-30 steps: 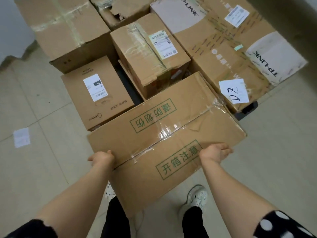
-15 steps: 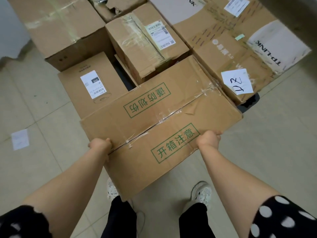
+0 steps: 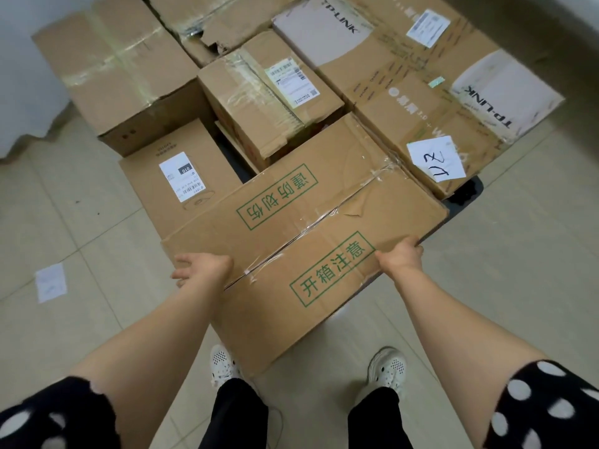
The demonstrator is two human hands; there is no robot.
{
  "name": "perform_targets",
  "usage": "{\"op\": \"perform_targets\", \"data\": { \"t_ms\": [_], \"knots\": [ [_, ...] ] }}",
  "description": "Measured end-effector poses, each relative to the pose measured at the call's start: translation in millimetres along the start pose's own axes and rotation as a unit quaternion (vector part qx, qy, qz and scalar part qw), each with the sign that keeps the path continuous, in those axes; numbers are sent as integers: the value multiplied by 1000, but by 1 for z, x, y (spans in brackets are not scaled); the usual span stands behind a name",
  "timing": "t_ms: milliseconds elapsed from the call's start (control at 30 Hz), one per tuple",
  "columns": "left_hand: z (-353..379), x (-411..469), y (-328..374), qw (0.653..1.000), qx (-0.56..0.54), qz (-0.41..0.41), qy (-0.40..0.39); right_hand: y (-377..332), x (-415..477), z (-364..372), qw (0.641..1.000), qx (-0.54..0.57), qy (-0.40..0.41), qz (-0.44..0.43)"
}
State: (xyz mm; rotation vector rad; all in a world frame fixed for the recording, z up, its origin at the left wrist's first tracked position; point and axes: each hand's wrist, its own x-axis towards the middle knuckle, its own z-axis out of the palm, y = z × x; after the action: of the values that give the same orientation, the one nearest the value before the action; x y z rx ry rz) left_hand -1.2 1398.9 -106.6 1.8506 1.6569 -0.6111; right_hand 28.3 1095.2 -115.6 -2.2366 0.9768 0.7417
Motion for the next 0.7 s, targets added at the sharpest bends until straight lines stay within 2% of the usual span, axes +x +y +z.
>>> {"op": "perform_targets", "data": {
  "t_ms": [167,300,500,700],
  "knots": [
    [-9,-82,47,971,66,223,-46,8,-34,-57,997,26,37,-56],
    [-10,-185,83,910,156,375,-77,24,-62,-132,994,27,54,-95],
    [18,-354,120,831,207,508,-91,74,-83,-283,980,-18,131,-146],
    [75,-537,131,739,296,601,-74,169,-104,-442,967,-32,205,-146]
  ]
}}
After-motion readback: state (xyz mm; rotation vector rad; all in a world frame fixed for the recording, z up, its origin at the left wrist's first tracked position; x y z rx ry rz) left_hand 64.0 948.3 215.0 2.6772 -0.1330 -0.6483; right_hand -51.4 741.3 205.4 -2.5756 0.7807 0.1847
